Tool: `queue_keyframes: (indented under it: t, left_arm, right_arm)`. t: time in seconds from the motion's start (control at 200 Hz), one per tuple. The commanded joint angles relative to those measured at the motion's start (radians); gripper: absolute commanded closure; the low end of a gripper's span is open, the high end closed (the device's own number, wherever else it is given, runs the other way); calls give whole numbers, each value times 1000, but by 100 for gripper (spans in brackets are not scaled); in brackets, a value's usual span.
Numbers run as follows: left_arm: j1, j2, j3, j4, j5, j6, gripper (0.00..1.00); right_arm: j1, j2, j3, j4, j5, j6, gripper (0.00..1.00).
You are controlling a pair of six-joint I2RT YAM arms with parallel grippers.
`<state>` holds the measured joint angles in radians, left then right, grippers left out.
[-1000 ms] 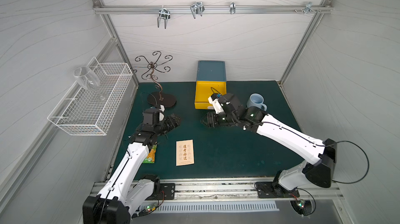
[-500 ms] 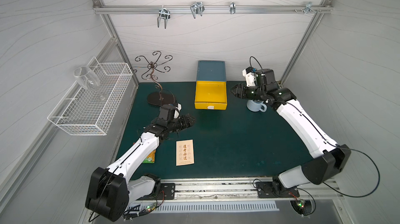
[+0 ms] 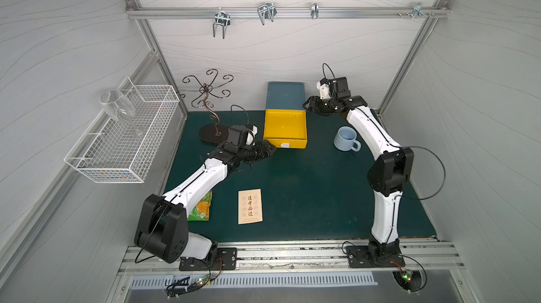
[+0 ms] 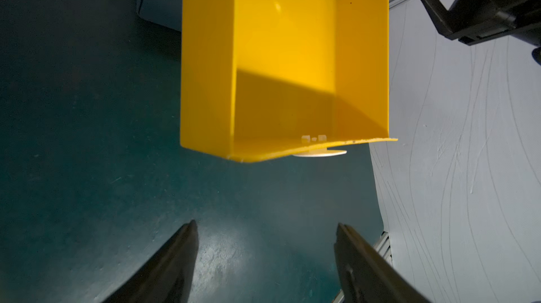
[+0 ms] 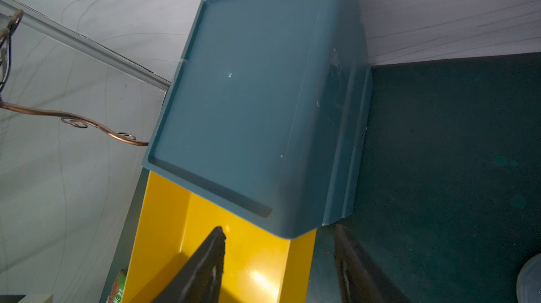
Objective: Take the postcards out of the drawer
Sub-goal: Close the drawer in the storage box.
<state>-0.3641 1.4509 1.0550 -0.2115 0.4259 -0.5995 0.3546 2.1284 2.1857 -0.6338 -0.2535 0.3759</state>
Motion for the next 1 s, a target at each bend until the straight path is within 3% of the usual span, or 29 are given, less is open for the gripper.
queue_keyframes:
  t: [0.0, 0.165, 0.405, 0.68, 0.996]
  left_arm:
    - [-4, 37, 65, 20, 31, 38, 22]
    - [-4, 78, 91, 27, 51, 41, 22]
    - [-3, 115, 144, 16, 47, 68, 21]
    - [1, 185, 234, 6, 35, 104, 21]
    - [13, 277, 336, 0, 43, 108, 21]
  right_arm:
    - [-5, 47, 90, -41, 44, 14, 39]
    - [-4, 140, 186, -82, 56, 24, 41]
    - [-3, 193, 190, -106, 97, 30, 49]
    - [15, 144, 128, -125, 190, 22, 61]
    - [38, 93, 71, -135, 212, 23, 65]
